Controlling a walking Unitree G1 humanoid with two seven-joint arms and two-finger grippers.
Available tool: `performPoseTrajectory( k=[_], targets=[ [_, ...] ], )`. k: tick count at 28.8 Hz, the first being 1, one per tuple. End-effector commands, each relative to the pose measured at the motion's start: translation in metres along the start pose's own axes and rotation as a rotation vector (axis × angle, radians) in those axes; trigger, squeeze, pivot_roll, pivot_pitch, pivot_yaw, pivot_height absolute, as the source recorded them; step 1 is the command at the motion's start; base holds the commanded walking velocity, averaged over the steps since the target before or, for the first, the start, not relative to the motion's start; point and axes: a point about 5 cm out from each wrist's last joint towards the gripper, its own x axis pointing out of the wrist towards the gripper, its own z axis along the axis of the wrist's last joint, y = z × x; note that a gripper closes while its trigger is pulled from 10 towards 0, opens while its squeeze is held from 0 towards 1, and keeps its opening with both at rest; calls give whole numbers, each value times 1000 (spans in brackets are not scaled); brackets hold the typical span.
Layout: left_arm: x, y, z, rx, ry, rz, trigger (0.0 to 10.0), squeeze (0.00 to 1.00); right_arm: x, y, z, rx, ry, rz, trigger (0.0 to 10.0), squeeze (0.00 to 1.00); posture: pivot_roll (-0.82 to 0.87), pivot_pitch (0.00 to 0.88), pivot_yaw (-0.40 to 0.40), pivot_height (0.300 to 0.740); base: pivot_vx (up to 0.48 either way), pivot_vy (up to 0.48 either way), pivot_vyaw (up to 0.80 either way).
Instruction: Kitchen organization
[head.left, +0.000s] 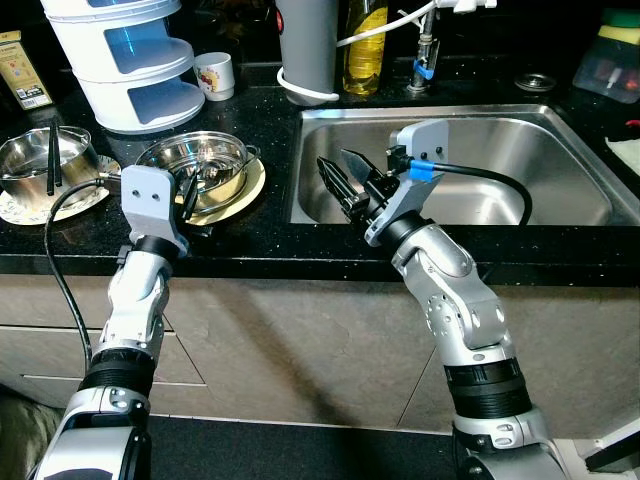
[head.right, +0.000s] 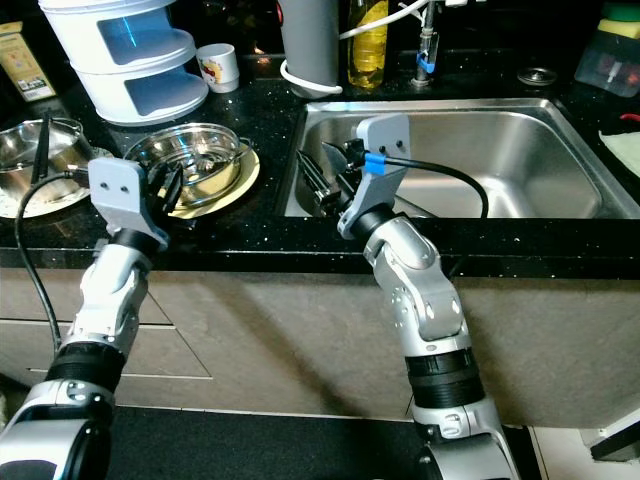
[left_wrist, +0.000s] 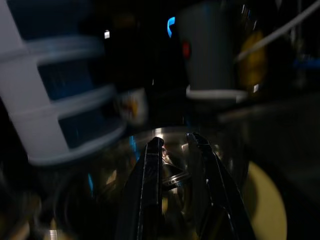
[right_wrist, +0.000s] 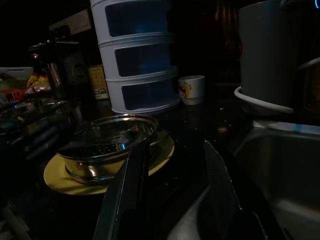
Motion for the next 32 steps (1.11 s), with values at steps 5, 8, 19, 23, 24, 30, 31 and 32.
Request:
performPoseTrajectory(
  k=[5, 8, 19, 23, 24, 30, 31, 32],
  targets=[
    [13, 4, 37, 48, -126, -13, 0, 0, 1, 3, 3, 53, -33, 12, 10000, 0, -27, 0, 8, 740, 0, 0, 0],
    [13, 4, 45, 50, -146, -10, 0, 0, 2, 6, 5, 68, -49, 31, 10000, 0, -21, 0, 8, 740, 0, 0, 0],
    [-5, 8, 59, 76, -144, -3, 0, 0, 0, 6, 2, 57, -50, 30, 10000, 0, -1, 0, 13, 740, 0, 0, 580],
    [-22, 17, 61, 88, -109, 25, 0, 0, 2, 8, -2, 39, -30, 37, 10000, 0, 15, 0, 12, 740, 0, 0, 800],
    [-22, 17, 61, 88, -109, 25, 0, 0, 2, 8, -2, 39, -30, 37, 10000, 0, 15, 0, 12, 740, 0, 0, 800],
    [-42, 20, 65, 95, -69, 41, 0, 0, 6, 8, -6, -10, -8, 42, 10000, 0, 50, 0, 9, 740, 0, 0, 800],
    [-44, 19, 66, 93, -66, 40, 0, 0, 7, 9, -6, -13, -6, 42, 10000, 0, 50, 0, 9, 740, 0, 0, 800],
    [-47, 17, 68, 92, -65, 35, 0, 0, 8, 10, -7, -17, -3, 42, 10000, 0, 58, 0, 6, 740, 0, 0, 800]
  ],
)
